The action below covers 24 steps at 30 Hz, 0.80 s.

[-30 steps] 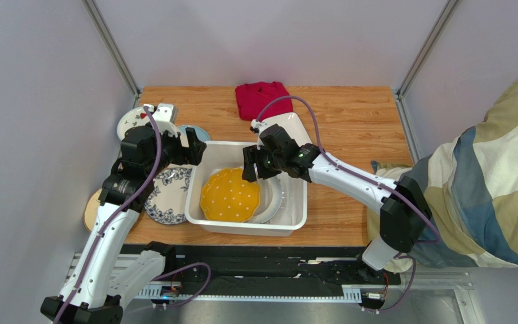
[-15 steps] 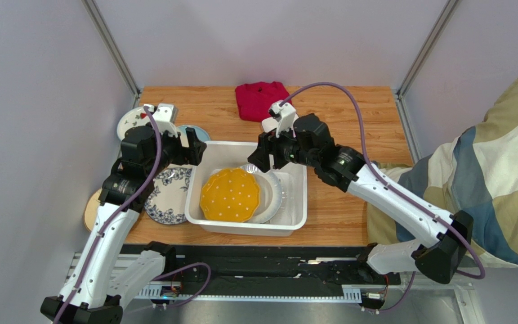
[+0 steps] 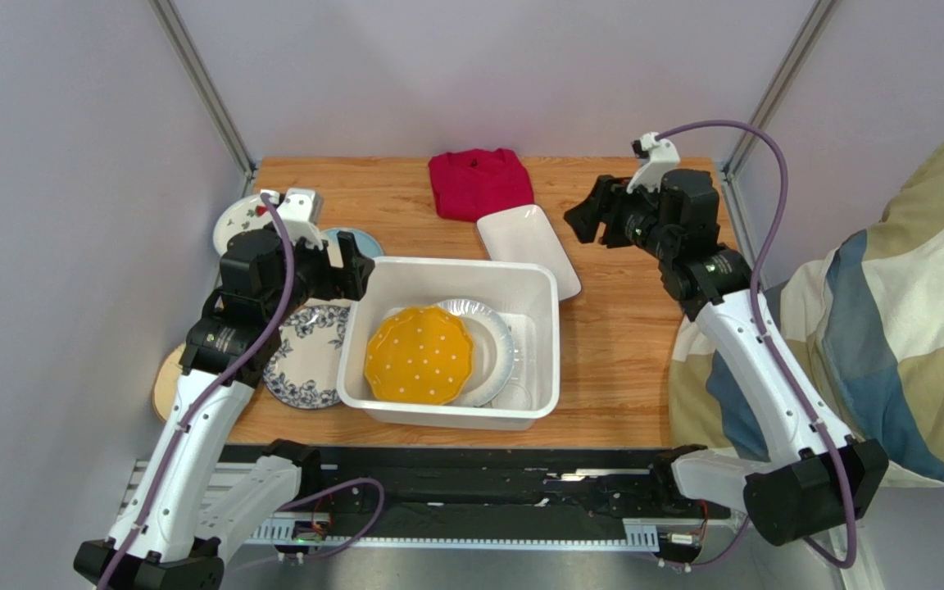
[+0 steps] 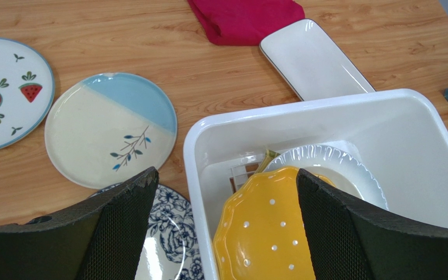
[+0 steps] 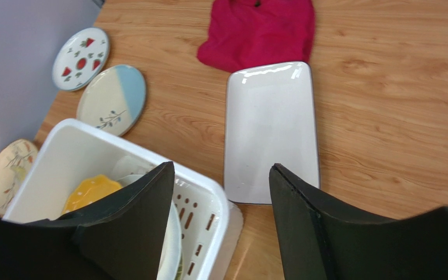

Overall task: Place the plates into the plastic bin on the countertop
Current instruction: Pick up the plate at the center of the board.

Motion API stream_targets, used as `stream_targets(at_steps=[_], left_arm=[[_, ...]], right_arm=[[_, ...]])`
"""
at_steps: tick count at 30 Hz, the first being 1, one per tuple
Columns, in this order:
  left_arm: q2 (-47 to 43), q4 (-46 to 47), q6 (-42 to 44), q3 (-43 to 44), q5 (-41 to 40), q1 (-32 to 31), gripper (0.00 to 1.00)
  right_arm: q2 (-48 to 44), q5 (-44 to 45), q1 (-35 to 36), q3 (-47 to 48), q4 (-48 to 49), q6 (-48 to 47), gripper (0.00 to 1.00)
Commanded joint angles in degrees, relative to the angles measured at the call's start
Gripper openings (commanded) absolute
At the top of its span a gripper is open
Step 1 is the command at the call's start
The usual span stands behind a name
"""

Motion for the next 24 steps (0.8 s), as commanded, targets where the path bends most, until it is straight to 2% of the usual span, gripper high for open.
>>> stream_targets(at_steps=[1, 8, 13, 24], left_arm=[[-0.72, 1.01, 0.96, 0.11, -0.84, -0.24, 0.92], [-0.28, 1.01, 0.88, 0.11, -0.57, -0.24, 0.92], [0.42, 0.92, 0.88, 0.02, -0.22, -0.24, 0.92], [0.42, 0.92, 1.05, 0.02, -1.28, -0.24, 0.92]], right_arm=[[2.80, -1.53, -6.13, -2.92, 2.13, 0.95, 0.64], [11.50, -8.20, -14.32, -6.00, 5.03, 4.72, 0.63], [18.00, -7.94, -14.76, -6.45, 6.62, 3.50, 0.63], [33.74, -6.97, -14.50, -1.18, 6.00, 0.95, 0.59]])
